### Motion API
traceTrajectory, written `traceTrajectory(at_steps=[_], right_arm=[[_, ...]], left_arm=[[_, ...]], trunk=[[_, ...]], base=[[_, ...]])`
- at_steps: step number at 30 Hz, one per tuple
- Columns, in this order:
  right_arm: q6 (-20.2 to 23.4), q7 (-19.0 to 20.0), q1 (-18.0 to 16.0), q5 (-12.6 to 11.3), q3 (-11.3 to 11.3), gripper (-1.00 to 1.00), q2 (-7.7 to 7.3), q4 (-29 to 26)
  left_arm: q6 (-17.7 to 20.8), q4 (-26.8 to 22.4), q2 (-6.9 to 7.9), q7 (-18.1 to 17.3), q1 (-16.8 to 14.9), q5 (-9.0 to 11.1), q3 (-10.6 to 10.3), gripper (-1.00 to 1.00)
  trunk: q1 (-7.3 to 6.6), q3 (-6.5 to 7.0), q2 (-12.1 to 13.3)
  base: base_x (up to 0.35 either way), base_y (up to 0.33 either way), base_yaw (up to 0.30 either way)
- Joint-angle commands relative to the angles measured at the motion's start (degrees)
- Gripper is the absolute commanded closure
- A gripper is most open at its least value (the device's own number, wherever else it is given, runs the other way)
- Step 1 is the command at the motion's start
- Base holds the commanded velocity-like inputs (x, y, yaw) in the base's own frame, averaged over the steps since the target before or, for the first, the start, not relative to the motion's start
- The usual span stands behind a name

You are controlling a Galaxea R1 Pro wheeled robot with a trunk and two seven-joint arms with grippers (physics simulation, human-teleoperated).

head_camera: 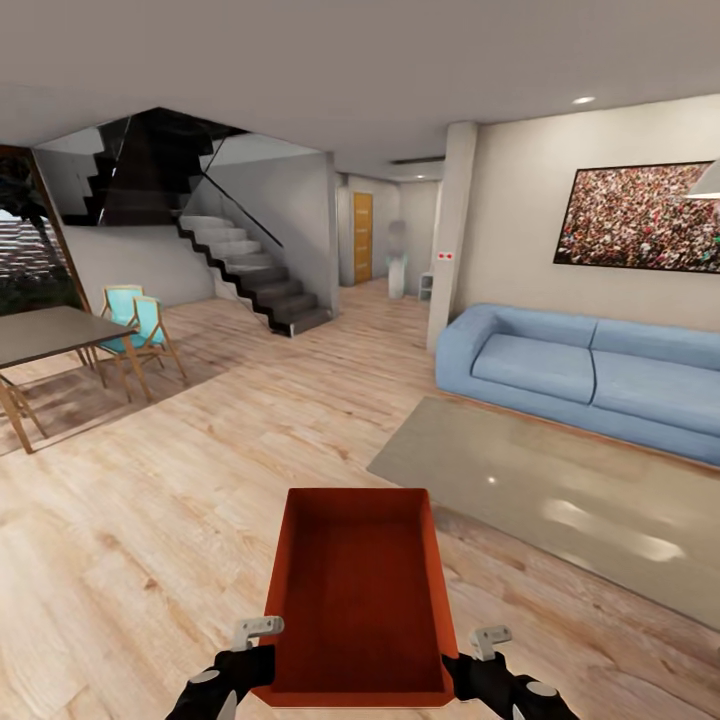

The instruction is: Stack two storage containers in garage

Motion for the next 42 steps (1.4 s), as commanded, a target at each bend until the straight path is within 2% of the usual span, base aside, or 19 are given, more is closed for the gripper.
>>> traceTrajectory(at_steps=[1,18,35,42], right_arm=[[-0.08,0.6,-0.01,0.76,0.31,1.0,0.83,0.12],[-0.08,0.6,-0.01,0.76,0.31,1.0,0.83,0.12],[-0.17,0.6,-0.01,0.76,0.35,1.0,0.83,0.12],[-0.17,0.6,-0.01,0.76,0.35,1.0,0.83,0.12]], left_arm=[[0.3,-0.2,-0.58,0.2,-0.04,0.48,0.01,1.0],[0.36,-0.17,-0.58,0.2,-0.04,0.38,0.05,1.0],[0.5,-0.2,-0.58,0.2,-0.04,0.42,0.09,1.0],[0.53,-0.21,-0.58,0.2,-0.03,0.44,0.08,1.0]], trunk=[[0.02,-0.08,-0.07],[0.02,-0.61,-0.07],[0.02,0.8,-0.07],[0.02,0.94,-0.07]], base=[[0.069,0.015,0.0],[0.006,0.001,0.0],[0.0,0.0,-0.006],[0.003,0.001,0.0]])
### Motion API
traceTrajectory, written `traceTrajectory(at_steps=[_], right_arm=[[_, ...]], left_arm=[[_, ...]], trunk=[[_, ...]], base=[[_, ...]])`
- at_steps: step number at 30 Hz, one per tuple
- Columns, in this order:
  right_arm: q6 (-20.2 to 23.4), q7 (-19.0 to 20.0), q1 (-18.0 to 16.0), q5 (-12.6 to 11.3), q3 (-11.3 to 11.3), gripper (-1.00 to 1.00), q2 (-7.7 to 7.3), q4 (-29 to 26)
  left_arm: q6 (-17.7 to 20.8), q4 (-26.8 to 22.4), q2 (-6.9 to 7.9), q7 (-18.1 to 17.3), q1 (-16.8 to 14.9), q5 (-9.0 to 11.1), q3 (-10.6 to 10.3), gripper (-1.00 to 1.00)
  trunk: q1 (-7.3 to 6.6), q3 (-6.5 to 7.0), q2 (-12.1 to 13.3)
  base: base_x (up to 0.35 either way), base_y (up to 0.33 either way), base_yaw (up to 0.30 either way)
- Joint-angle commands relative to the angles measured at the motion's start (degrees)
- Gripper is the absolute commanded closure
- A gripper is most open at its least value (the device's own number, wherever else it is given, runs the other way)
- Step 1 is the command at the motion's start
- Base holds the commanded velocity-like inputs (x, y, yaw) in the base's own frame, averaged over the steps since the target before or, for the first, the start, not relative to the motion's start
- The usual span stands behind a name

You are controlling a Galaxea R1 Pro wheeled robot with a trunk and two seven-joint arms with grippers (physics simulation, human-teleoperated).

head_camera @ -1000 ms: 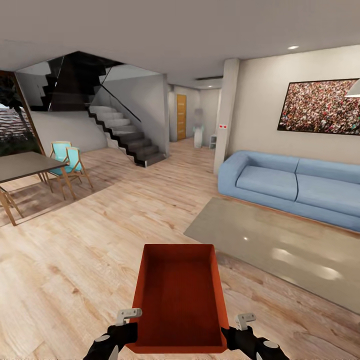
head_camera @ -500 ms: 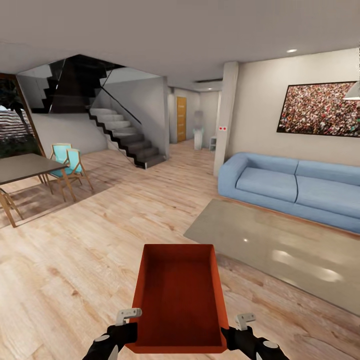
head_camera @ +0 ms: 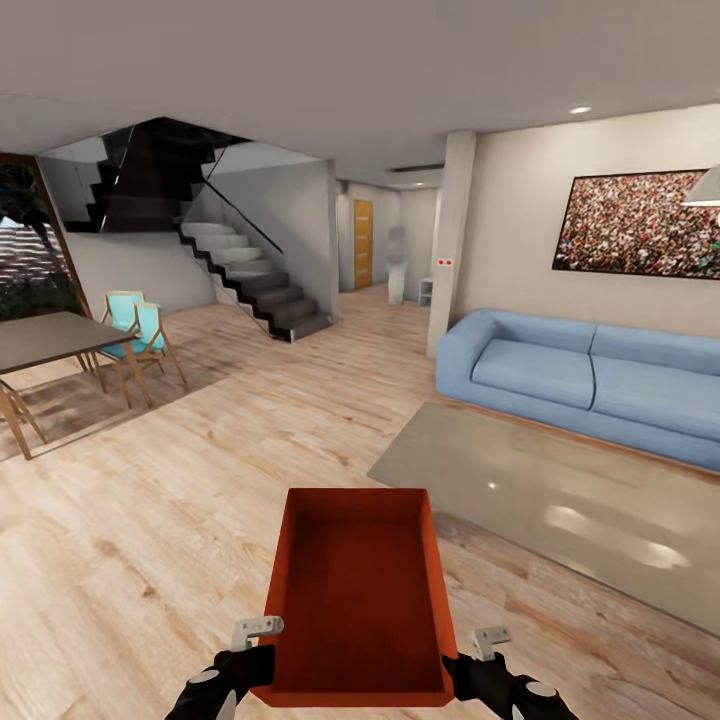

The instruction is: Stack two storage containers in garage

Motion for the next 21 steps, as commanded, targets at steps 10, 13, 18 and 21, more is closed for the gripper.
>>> traceTrajectory(at_steps=[10,13,18,21], right_arm=[[-0.09,0.58,-0.01,0.38,0.63,1.0,0.72,0.04],[-0.09,0.58,-0.01,0.38,0.63,1.0,0.72,0.04],[-0.09,0.58,-0.01,0.38,0.63,1.0,0.72,0.04],[-0.09,0.58,-0.01,0.38,0.63,1.0,0.72,0.04]], left_arm=[[0.26,-0.13,-0.57,0.22,-0.06,0.34,0.08,1.0],[0.25,-0.13,-0.57,0.22,-0.06,0.35,0.08,1.0],[0.25,-0.13,-0.51,0.22,-0.06,0.34,0.1,1.0],[0.24,-0.13,-0.49,0.22,-0.06,0.35,0.11,1.0]], trunk=[[0.01,-0.08,-0.07],[0.01,-0.08,-0.07],[0.01,-0.08,-0.07],[0.01,-0.08,-0.07]], base=[[0.231,0.168,0.0],[0.301,0.123,0.0],[0.308,0.11,0.0],[0.309,0.111,0.0]])
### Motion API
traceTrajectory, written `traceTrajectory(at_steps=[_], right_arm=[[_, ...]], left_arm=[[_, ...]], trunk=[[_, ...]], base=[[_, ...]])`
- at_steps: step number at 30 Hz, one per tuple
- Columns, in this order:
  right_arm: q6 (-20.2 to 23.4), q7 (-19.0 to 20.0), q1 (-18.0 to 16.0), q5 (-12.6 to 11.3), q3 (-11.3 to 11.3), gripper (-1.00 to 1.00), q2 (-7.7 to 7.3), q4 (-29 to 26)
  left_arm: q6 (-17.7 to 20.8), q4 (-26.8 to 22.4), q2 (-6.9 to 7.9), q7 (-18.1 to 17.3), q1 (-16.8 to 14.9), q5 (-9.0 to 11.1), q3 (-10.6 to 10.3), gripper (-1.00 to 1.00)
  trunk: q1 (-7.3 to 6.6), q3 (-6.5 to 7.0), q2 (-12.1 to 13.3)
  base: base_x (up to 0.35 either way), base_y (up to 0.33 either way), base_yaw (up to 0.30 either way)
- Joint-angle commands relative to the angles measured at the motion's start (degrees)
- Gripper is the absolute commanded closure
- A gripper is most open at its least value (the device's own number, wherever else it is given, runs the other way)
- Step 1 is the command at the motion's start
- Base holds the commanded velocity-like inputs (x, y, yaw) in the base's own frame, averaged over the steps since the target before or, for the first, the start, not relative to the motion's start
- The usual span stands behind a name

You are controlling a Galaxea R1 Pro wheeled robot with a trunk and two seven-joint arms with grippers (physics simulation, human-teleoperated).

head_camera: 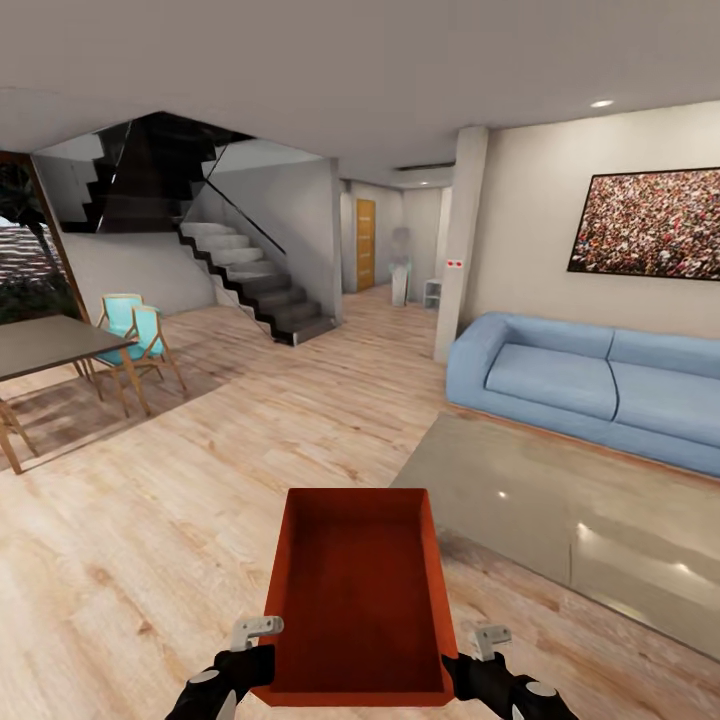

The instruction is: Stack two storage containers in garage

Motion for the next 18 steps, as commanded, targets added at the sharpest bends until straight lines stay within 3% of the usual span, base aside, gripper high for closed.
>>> traceTrajectory(at_steps=[1,18], right_arm=[[-0.08,0.62,0.0,0.51,0.52,1.0,0.74,0.06],[-0.08,0.62,0.0,0.51,0.52,1.0,0.74,0.06]], left_arm=[[0.3,-0.15,-0.45,0.21,-0.05,0.38,0.11,1.0],[0.26,-0.16,-0.45,0.21,-0.05,0.45,0.23,1.0]], trunk=[[0.04,-0.08,-0.06],[0.04,-0.08,-0.06]], base=[[0.309,0.111,0.0],[0.281,0.193,0.0]])
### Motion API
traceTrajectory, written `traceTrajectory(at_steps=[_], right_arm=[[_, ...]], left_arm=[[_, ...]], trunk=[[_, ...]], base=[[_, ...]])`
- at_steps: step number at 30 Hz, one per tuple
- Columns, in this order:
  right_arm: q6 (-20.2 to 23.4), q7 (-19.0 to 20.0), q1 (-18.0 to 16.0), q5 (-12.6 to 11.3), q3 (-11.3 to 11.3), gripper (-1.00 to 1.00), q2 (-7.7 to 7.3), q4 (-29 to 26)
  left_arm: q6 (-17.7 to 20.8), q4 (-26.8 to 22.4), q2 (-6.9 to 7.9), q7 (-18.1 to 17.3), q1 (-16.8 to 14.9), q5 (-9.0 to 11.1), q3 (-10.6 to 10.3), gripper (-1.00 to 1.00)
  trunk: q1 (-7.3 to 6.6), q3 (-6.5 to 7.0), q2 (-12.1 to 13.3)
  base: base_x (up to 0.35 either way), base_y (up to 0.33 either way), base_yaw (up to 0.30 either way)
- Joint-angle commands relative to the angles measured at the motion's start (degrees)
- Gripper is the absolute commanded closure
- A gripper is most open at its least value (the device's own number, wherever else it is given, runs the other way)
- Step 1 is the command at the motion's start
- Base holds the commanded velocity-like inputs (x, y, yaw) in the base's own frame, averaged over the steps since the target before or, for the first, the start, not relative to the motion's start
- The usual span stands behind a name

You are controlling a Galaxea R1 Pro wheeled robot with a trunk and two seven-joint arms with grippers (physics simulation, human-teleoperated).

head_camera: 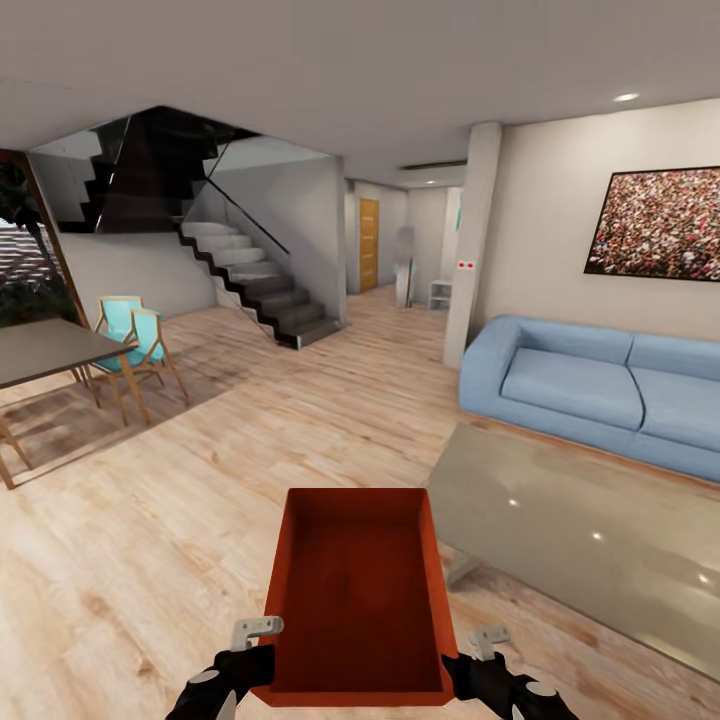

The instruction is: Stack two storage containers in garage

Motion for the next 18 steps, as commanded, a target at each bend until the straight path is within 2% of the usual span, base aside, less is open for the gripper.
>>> traceTrajectory(at_steps=[1,6,18], right_arm=[[-0.09,0.62,0.0,0.55,0.49,1.0,0.74,0.08],[-0.09,0.62,0.0,0.55,0.49,1.0,0.74,0.08],[-0.09,0.62,0.0,0.55,0.42,1.0,0.74,0.08]], left_arm=[[0.32,-0.17,-0.44,0.19,-0.05,0.38,0.2,1.0],[0.32,-0.18,-0.44,0.19,-0.05,0.3,0.2,1.0],[0.32,-0.18,-0.44,0.19,-0.05,0.29,0.2,1.0]], trunk=[[0.04,-0.08,-0.06],[0.04,-0.08,-0.06],[0.04,-0.08,-0.06]], base=[[0.291,0.154,0.0],[0.309,0.096,0.0],[0.322,0.007,0.0]])
